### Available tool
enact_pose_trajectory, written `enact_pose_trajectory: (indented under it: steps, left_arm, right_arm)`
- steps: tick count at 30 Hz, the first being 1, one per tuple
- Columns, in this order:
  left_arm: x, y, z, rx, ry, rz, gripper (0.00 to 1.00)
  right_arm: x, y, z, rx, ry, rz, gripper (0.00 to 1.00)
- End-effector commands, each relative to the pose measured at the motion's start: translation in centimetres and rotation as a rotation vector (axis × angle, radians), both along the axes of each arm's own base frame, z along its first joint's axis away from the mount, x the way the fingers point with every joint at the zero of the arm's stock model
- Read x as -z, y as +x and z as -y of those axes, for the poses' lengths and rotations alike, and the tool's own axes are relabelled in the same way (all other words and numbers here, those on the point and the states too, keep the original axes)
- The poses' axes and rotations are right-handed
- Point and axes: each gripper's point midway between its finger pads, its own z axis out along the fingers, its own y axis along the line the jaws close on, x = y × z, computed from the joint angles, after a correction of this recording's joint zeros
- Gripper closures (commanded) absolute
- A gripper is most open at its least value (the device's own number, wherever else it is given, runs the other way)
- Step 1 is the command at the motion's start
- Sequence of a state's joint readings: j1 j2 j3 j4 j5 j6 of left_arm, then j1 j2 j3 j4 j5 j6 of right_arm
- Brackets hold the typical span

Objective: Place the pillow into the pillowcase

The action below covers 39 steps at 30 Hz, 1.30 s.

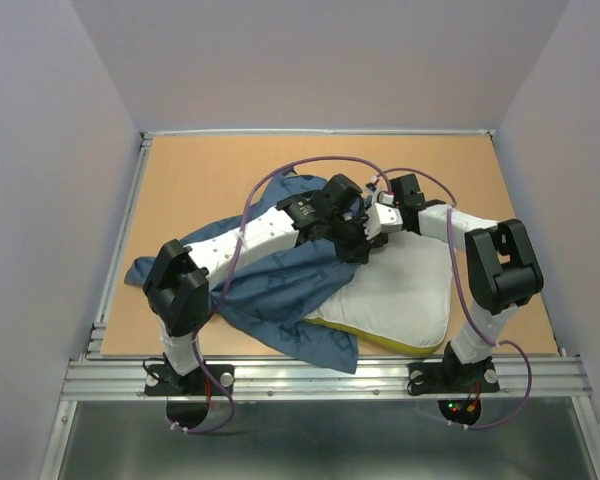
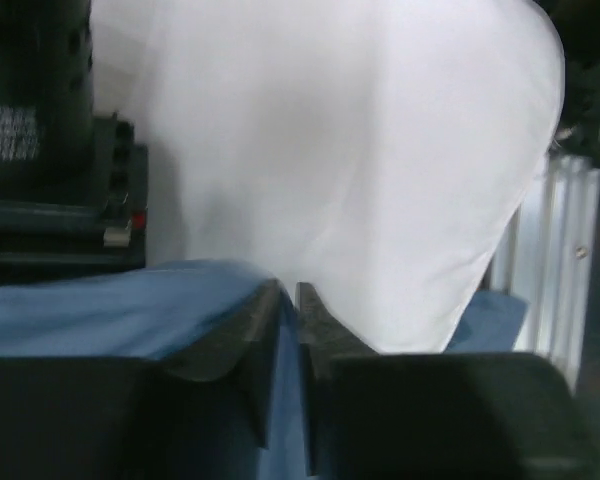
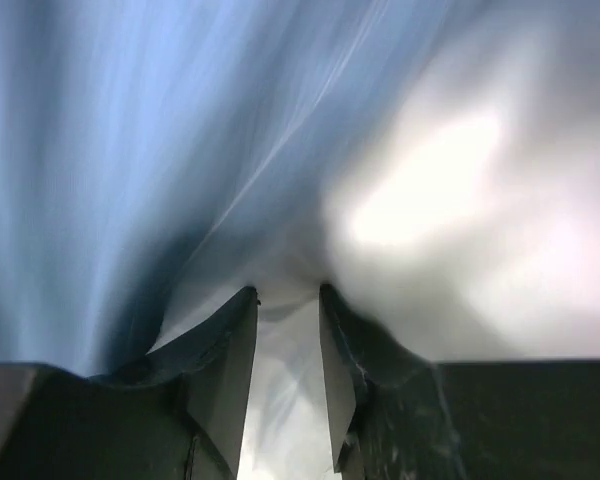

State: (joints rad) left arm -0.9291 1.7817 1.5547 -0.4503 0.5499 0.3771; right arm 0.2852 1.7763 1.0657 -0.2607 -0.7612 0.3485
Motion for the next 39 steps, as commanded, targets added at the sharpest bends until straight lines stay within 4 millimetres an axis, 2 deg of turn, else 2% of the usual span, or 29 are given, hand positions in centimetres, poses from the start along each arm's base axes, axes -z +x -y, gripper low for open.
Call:
enact_pose_trajectory:
  steps: [1, 3, 5, 6, 7, 8, 9, 11, 12, 13, 14, 15, 16, 17, 18, 19, 21, 22, 24, 26, 27, 28, 29, 30, 33, 34, 36, 37, 39]
  left_arm:
    - [-4.4, 3.0, -3.3, -0.087, -0.123, 0.064, 0.51]
    - [-5.0, 4.5, -5.7, -0.161, -0.116, 0.065, 0.4]
    - [-5.9, 5.4, -8.8, -0.231, -0.103, 0.104, 0.39]
    - [-6.0, 6.7, -11.0, -0.303, -0.092, 0.106, 0.37]
    - [-6.4, 6.6, -13.1, -0.351, -0.099, 0.115, 0.36]
    - [-6.4, 7.1, -14.6, -0.398, -0.101, 0.118, 0.34]
    - [-6.5, 8.4, -17.1, -0.49, -0.102, 0.113, 0.31]
    - [-5.6, 8.2, -19.8, -0.551, -0.077, 0.115, 0.29]
    - [-5.1, 8.2, -20.8, -0.576, -0.061, 0.109, 0.29]
    - [-3.6, 7.6, -22.0, -0.599, -0.023, 0.076, 0.29]
    - [-2.9, 7.3, -22.4, -0.612, -0.01, 0.053, 0.28]
    - [-2.1, 7.0, -22.6, -0.62, -0.001, 0.03, 0.28]
    - [-0.6, 6.3, -22.8, -0.628, 0.017, -0.01, 0.27]
    - [0.1, 5.9, -22.7, -0.647, 0.016, -0.051, 0.26]
    - [0.8, 6.0, -22.7, -0.666, 0.016, -0.07, 0.25]
    - [2.8, 5.6, -22.9, -0.684, 0.05, -0.118, 0.25]
    - [4.3, 6.0, -23.1, -0.717, 0.071, -0.146, 0.26]
    - [6.0, 6.0, -23.3, -0.735, 0.102, -0.168, 0.27]
    - [6.7, 7.2, -23.1, -0.753, 0.089, -0.157, 0.28]
    - [8.2, 8.7, -23.0, -0.769, 0.11, -0.168, 0.27]
    - [8.6, 9.8, -23.1, -0.784, 0.114, -0.171, 0.27]
    - [9.3, 11.7, -23.0, -0.8, 0.123, -0.186, 0.28]
    - [9.5, 12.9, -23.0, -0.805, 0.111, -0.199, 0.29]
    - [9.4, 15.8, -23.4, -0.839, 0.09, -0.201, 0.29]
    - [8.6, 19.7, -23.4, -0.863, 0.05, -0.191, 0.3]
    - [7.7, 21.4, -23.1, -0.849, 0.023, -0.186, 0.3]
    - [6.8, 22.3, -22.8, -0.831, -0.008, -0.184, 0.29]
    - [5.9, 22.6, -22.7, -0.825, -0.026, -0.169, 0.26]
    - [4.8, 22.5, -22.7, -0.806, -0.042, -0.144, 0.23]
  right_arm:
    - [-2.7, 2.1, -0.1, 0.014, 0.048, 0.135, 0.61]
    - [-2.9, 1.5, 0.3, 0.004, 0.04, 0.154, 0.51]
    - [-3.3, 1.0, 1.0, -0.024, 0.0, 0.216, 0.4]
    - [-4.4, 0.8, 1.4, -0.037, -0.017, 0.27, 0.35]
    - [-4.3, 0.1, 2.1, -0.074, -0.06, 0.302, 0.27]
    - [-4.4, -0.1, 2.6, -0.092, -0.098, 0.333, 0.23]
    - [-5.5, -0.4, 3.1, -0.113, -0.121, 0.384, 0.17]
    - [-5.9, -1.4, 4.1, -0.194, -0.189, 0.457, 0.14]
    - [-6.4, -2.1, 4.0, -0.232, -0.2, 0.486, 0.12]
    - [-7.3, -3.1, 4.4, -0.287, -0.237, 0.547, 0.11]
    - [-7.6, -3.7, 4.1, -0.32, -0.261, 0.581, 0.1]
    - [-7.7, -5.4, 2.6, -0.406, -0.275, 0.621, 0.09]
    - [-8.5, -6.5, 2.1, -0.464, -0.304, 0.698, 0.09]
    - [-7.4, -7.2, 2.2, -0.497, -0.386, 0.724, 0.09]
    - [-7.1, -9.1, 0.5, -0.588, -0.388, 0.759, 0.09]
    - [-6.3, -9.7, 0.3, -0.629, -0.398, 0.758, 0.05]
    - [-4.7, -10.6, 0.0, -0.683, -0.423, 0.741, 0.0]
    - [-4.0, -10.7, -0.2, -0.703, -0.452, 0.751, 0.0]
    - [-2.8, -12.2, -1.3, -0.768, -0.453, 0.759, 0.0]
    - [-1.8, -12.5, -2.0, -0.787, -0.49, 0.773, 0.0]
    - [-0.7, -12.8, -2.2, -0.806, -0.515, 0.754, 0.0]
    - [-0.1, -13.5, -3.0, -0.828, -0.522, 0.758, 0.0]
    - [0.6, -13.4, -2.8, -0.83, -0.57, 0.762, 0.0]
    - [1.4, -14.1, -3.6, -0.854, -0.58, 0.766, 0.0]
    - [2.7, -14.2, -4.2, -0.848, -0.621, 0.761, 0.0]
    - [4.3, -13.9, -4.4, -0.851, -0.652, 0.73, 0.0]
    - [5.9, -12.2, -3.4, -0.809, -0.774, 0.728, 0.0]
    - [7.4, -11.5, -3.3, -0.799, -0.82, 0.716, 0.01]
    - [7.9, -10.2, -3.0, -0.756, -0.851, 0.706, 0.09]
